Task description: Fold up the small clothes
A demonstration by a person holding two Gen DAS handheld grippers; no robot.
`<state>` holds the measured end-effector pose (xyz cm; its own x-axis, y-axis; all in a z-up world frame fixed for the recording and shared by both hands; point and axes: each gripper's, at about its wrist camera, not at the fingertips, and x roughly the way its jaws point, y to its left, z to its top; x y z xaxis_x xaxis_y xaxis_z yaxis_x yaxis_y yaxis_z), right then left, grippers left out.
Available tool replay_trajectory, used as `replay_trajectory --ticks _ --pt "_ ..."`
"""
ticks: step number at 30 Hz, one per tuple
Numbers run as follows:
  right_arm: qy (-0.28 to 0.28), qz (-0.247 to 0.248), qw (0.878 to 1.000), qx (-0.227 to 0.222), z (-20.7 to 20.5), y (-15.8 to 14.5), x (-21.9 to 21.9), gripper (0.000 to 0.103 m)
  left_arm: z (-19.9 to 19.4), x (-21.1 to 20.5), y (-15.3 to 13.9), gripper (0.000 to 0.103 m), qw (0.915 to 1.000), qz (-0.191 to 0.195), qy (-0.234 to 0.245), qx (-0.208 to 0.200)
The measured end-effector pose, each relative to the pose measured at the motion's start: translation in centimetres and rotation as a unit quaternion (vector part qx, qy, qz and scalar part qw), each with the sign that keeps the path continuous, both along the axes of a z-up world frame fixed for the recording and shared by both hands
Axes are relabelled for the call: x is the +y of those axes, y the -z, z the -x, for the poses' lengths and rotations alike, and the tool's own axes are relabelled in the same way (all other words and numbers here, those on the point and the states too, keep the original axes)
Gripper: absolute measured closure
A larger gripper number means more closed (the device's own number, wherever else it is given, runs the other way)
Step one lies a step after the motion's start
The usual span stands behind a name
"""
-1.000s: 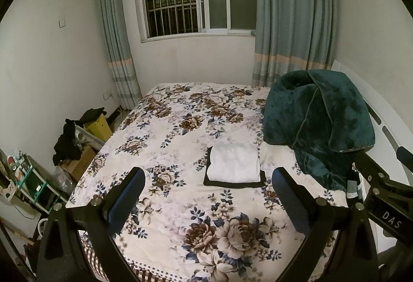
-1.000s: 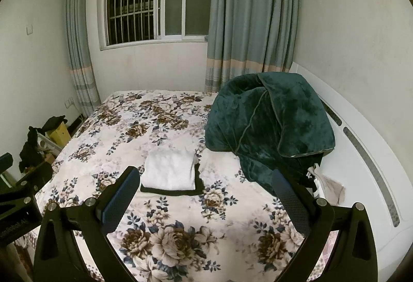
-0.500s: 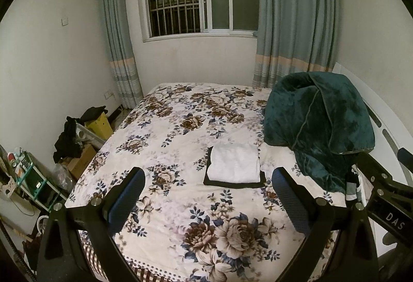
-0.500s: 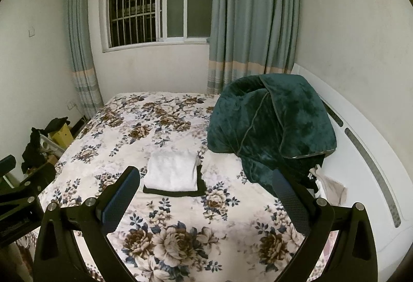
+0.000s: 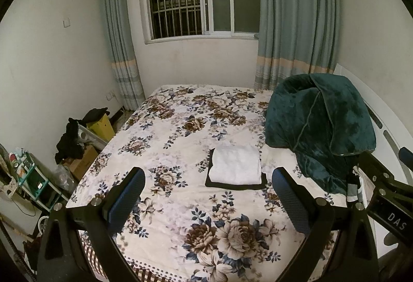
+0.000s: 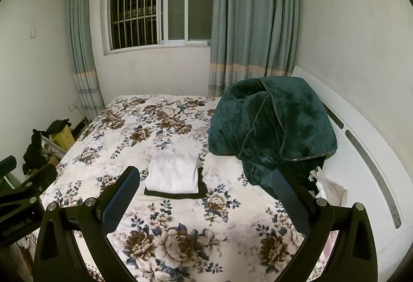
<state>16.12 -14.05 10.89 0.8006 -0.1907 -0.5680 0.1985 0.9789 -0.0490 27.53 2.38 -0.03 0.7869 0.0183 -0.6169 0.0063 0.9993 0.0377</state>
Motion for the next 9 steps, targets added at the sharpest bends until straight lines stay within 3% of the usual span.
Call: replay_trajectory --ticks 9 --pt "0.001 0.000 1.000 -0.001 -0.04 -0.15 0.25 0.000 -0.06 0.16 -0.49 0.002 1.0000 0.002 -0.002 0.000"
